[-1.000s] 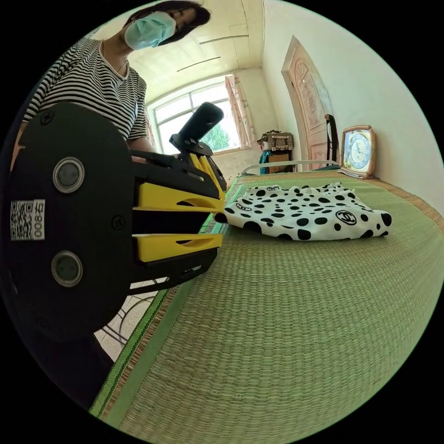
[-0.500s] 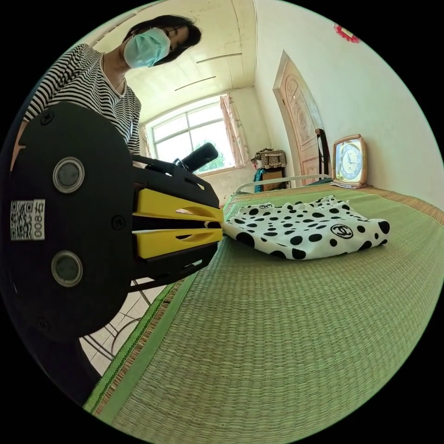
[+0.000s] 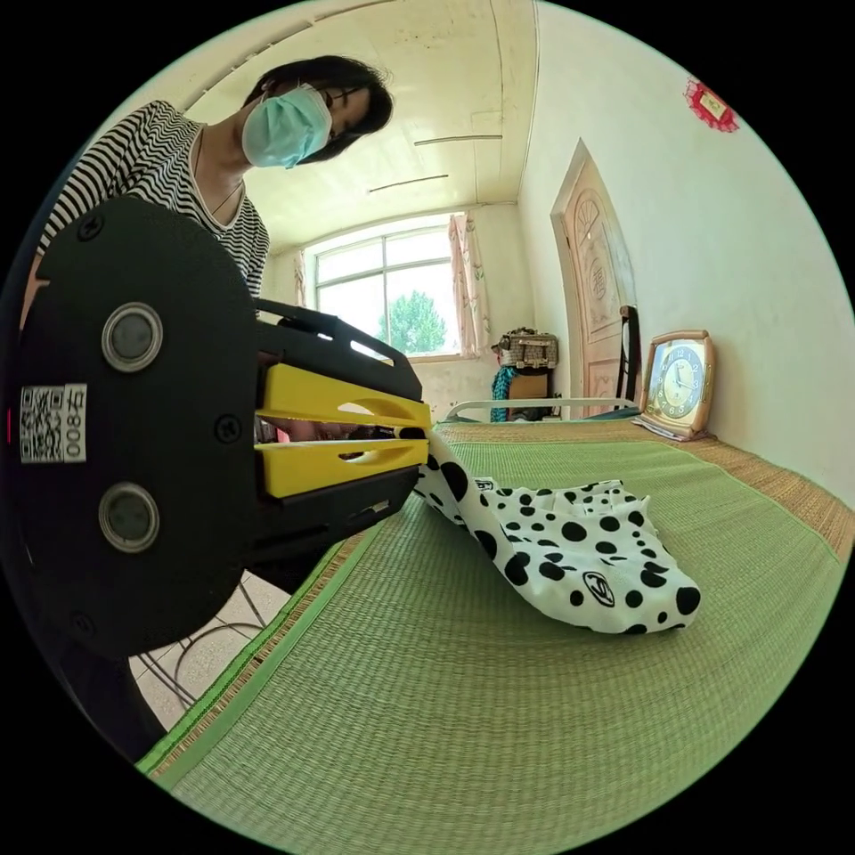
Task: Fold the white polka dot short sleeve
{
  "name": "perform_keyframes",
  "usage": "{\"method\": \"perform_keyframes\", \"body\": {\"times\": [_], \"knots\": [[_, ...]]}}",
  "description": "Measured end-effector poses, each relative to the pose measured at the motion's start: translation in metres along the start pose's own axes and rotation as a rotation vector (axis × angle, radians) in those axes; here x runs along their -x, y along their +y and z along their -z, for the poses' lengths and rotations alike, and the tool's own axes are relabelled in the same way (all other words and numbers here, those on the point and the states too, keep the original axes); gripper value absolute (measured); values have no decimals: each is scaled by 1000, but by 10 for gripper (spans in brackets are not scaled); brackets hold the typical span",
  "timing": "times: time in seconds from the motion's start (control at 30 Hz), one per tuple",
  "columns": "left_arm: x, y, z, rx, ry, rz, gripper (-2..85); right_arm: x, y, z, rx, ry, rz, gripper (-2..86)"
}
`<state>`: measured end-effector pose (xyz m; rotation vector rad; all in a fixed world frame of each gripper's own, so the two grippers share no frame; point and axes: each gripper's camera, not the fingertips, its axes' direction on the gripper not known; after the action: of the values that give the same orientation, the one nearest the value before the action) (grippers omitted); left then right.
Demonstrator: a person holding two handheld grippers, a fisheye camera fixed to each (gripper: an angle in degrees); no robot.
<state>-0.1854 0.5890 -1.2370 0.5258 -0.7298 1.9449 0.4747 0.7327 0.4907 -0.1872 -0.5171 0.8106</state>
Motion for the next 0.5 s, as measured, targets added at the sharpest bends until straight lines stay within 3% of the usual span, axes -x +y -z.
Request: {"method": "perform_keyframes", "body": {"times": [0.5], "knots": [[-14, -26, 1, -121, 25, 74, 38, 5, 27, 28, -20, -1, 10, 19]]}}
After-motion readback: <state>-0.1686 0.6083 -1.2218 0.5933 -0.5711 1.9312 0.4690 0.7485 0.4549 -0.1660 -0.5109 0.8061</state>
